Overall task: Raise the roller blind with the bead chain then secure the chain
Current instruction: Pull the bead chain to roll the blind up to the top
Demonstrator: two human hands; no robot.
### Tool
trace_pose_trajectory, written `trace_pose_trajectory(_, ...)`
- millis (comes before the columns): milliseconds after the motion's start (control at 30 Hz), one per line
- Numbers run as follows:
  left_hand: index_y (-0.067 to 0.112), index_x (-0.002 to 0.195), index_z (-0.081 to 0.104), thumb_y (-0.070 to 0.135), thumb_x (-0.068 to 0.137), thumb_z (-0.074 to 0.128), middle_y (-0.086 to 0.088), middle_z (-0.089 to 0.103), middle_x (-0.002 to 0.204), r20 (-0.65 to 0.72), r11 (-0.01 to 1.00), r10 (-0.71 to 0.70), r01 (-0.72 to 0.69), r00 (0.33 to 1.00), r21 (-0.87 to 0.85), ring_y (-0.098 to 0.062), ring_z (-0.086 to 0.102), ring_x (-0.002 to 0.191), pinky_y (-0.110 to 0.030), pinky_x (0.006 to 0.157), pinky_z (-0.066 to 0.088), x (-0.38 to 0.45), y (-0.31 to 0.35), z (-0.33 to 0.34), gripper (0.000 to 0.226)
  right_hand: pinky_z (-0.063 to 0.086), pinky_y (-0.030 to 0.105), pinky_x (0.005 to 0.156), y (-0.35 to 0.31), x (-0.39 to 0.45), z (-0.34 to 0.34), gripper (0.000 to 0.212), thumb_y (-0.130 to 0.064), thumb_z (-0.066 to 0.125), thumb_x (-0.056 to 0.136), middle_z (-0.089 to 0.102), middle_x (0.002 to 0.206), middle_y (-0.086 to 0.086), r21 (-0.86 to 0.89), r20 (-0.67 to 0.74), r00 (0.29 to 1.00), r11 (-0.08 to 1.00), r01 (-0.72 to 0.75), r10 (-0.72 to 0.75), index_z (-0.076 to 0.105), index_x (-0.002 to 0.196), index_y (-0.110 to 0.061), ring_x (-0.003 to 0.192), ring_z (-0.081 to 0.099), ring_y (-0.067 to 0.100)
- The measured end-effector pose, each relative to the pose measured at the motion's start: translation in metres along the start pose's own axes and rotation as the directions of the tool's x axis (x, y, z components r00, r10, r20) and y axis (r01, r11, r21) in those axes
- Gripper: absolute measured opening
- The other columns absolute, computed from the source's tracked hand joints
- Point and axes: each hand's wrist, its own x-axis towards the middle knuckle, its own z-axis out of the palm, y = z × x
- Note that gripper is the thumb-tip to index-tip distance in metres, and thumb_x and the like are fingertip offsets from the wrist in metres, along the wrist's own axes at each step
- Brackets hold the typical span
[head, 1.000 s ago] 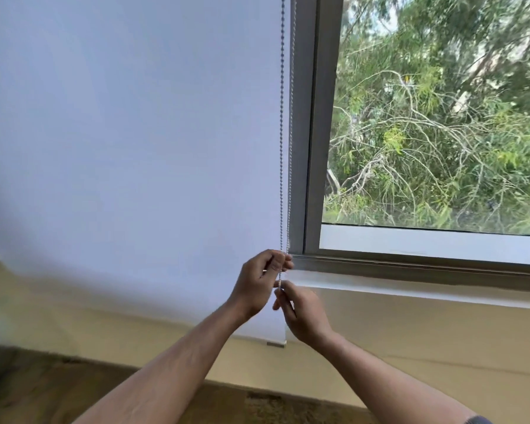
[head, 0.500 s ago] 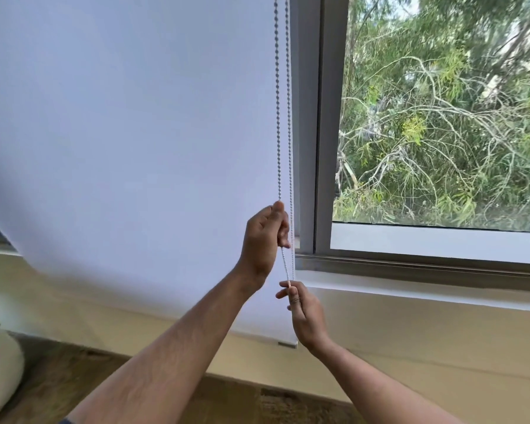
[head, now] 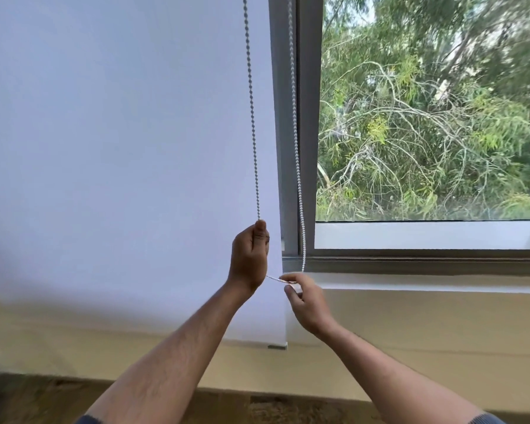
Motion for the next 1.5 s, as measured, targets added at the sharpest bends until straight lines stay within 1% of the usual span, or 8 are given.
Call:
trace_pose_trajectory(167,0.015,0.062,0.036,0.042,0.103,0.035,0.001,0.034,0.054,-0.031,0.997,0.074,-0.073,0.997,0.032,-0.016,0.03,0.052,-0.033,0.051,0.026,0.0,-0.01,0.01,0.05,0.049,0.029,0.103,-0.02,0.009,-0.01,0.057,0.009,0.045,0.083,0.072,0.112,-0.016,-0.001,-0.096,0.995,0.999,0.041,-0.041,0.072,0.106,-0.036,0.114,0.063,0.006)
trace_pose_trajectory(433,0.025,0.073,0.057,0.022,0.105,0.04,0.012,0.057,0.062,-0.01,0.993,0.117,-0.117,0.993,0.013,0.001,0.054,0.056,-0.017,0.055,0.04,-0.002,-0.008,0.029,0.036,0.055,0.036,0.079,-0.116,0.03,-0.034,0.021,-0.017,0.053,0.096,0.076,0.091,0.004,0.495,-0.187,0.98,0.855,0.154,-0.068,0.073,0.104,-0.017,0.084,0.071,0.014)
trace_pose_trajectory(533,0.023,0.071,0.057,0.018,0.102,0.04,0.003,0.061,0.063,0.031,0.993,0.108,-0.11,0.994,0.044,-0.005,0.05,0.056,-0.03,0.052,0.04,-0.01,-0.023,0.032,0.036,0.055,0.031,0.086,-0.16,0.033,-0.052,0.029,-0.022,0.047,0.1,0.076,0.101,0.009,0.631,-0.167,0.973,0.741,0.231,-0.161,0.067,0.118,-0.011,0.097,0.072,0.02)
trace_pose_trajectory(633,0.015,0.067,0.051,0.019,0.102,0.039,-0.006,0.058,0.061,0.051,0.994,0.066,-0.071,0.996,0.088,-0.009,0.041,0.056,-0.041,0.053,0.038,-0.019,-0.04,0.036,0.037,0.054,0.031,0.07,-0.187,0.039,-0.059,0.026,-0.017,0.04,0.108,0.072,0.086,0.008,0.646,-0.174,0.948,0.695,0.315,-0.267,0.062,0.12,-0.011,0.075,0.068,0.019)
trace_pose_trajectory(767,0.029,0.06,0.042,0.01,0.1,0.039,0.017,0.051,0.049,0.096,0.997,0.019,-0.026,0.995,0.067,-0.003,0.041,0.049,-0.018,0.048,0.028,-0.026,-0.045,0.04,0.044,0.025,0.021,0.049,-0.185,0.05,-0.049,0.027,-0.009,0.038,0.108,0.038,0.061,0.001,0.59,-0.261,0.934,0.725,0.355,-0.245,0.061,0.097,-0.017,0.053,0.03,0.01)
trace_pose_trajectory(1100,0.021,0.075,0.054,0.022,0.102,0.042,0.003,0.061,0.067,0.363,0.975,-0.051,-0.033,0.93,0.222,-0.008,0.053,0.059,-0.026,0.058,0.043,0.004,-0.051,0.016,0.03,0.031,0.025,0.053,-0.15,0.052,-0.045,0.03,-0.013,0.043,0.103,0.042,0.054,-0.011,0.354,-0.246,0.931,0.869,0.346,-0.271,0.057,0.085,-0.033,0.051,0.033,0.01)
trace_pose_trajectory(1233,0.011,0.117,0.056,0.012,0.093,0.047,-0.003,0.066,0.097,0.242,0.995,-0.084,0.094,0.967,-0.029,-0.007,0.064,0.084,-0.026,0.079,0.055,0.026,-0.024,0.006,0.025,0.04,0.026,0.058,-0.139,0.049,-0.042,0.03,-0.012,0.045,0.102,0.056,0.064,-0.018,0.261,-0.263,0.926,0.905,0.337,-0.269,0.056,0.089,-0.037,0.056,0.044,0.002)
trace_pose_trajectory(1500,0.0,0.111,0.06,0.029,0.108,0.033,-0.01,0.066,0.083,0.181,0.948,0.096,-0.034,0.979,-0.317,-0.025,0.067,0.079,-0.042,0.082,0.057,0.057,0.094,0.007,0.039,0.033,0.035,0.049,-0.117,0.034,-0.023,0.029,-0.01,0.043,0.1,0.048,0.055,0.005,0.13,-0.262,0.915,0.928,0.35,-0.308,0.053,0.087,-0.034,0.049,0.04,0.025)
